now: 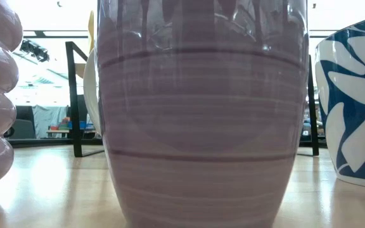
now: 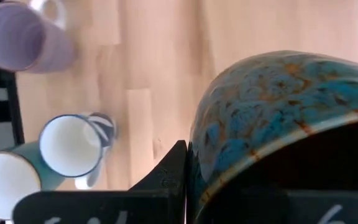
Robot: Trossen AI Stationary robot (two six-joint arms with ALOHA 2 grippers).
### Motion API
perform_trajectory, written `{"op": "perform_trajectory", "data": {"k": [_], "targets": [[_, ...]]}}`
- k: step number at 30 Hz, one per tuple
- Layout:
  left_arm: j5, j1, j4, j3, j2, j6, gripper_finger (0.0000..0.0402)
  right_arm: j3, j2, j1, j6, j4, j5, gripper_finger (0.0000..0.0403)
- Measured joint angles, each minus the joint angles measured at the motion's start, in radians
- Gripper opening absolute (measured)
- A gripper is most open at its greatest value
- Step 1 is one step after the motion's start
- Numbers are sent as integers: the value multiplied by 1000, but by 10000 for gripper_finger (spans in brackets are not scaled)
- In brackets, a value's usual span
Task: Place coffee mugs
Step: Put the blue patterned mug on the shelf
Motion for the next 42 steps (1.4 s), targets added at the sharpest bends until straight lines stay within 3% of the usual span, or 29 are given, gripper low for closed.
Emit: {"op": "perform_trajectory", "data": {"k": [15, 42], "targets": [[37, 0, -59, 0, 0, -50, 117, -4, 49, -135, -208, 1, -76, 49], [37, 0, -58, 0, 0, -51, 117, -36, 66, -222, -299, 2, -78, 50]]}}
